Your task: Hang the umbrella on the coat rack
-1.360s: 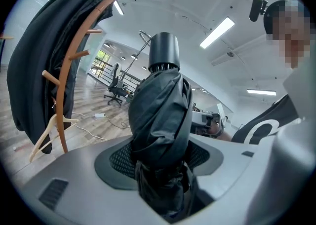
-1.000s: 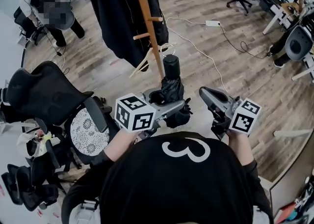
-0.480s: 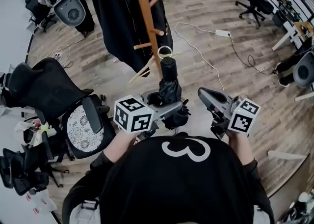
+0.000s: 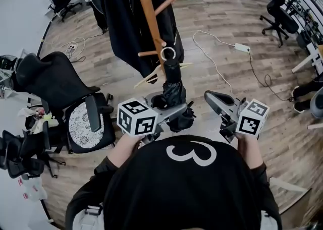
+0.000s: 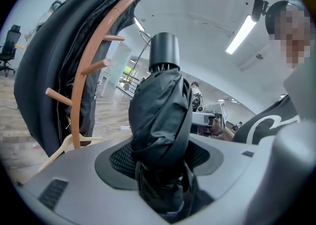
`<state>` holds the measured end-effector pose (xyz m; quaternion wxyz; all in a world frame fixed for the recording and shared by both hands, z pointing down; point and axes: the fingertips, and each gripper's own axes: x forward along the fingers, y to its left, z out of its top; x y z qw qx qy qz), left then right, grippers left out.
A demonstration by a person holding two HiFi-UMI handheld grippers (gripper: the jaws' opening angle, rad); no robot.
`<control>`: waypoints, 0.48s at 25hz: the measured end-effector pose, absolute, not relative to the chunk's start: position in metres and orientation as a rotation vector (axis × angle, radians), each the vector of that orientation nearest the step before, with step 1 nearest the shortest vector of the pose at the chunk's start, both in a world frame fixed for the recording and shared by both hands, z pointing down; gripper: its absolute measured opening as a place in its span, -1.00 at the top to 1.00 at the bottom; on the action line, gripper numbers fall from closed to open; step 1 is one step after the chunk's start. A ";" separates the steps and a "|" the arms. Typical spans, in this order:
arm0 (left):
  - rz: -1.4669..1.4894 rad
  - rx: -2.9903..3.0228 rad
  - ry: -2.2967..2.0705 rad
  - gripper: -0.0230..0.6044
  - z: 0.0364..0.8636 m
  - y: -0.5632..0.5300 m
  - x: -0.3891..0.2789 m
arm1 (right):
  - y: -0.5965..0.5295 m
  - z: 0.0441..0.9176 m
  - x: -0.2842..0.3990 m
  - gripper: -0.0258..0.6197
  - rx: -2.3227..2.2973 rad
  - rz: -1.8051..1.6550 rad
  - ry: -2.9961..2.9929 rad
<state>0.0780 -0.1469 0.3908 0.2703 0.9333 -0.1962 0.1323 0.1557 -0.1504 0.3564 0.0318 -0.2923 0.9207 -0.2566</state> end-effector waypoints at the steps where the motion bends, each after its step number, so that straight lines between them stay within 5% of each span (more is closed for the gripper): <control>1: 0.354 2.513 -0.547 0.06 0.391 -0.149 0.079 | -0.152 0.357 0.156 0.84 -0.877 -0.786 2.847; 12: 0.355 2.493 -0.628 0.06 0.396 -0.157 0.083 | -0.161 0.373 0.160 0.84 -0.776 -0.847 2.892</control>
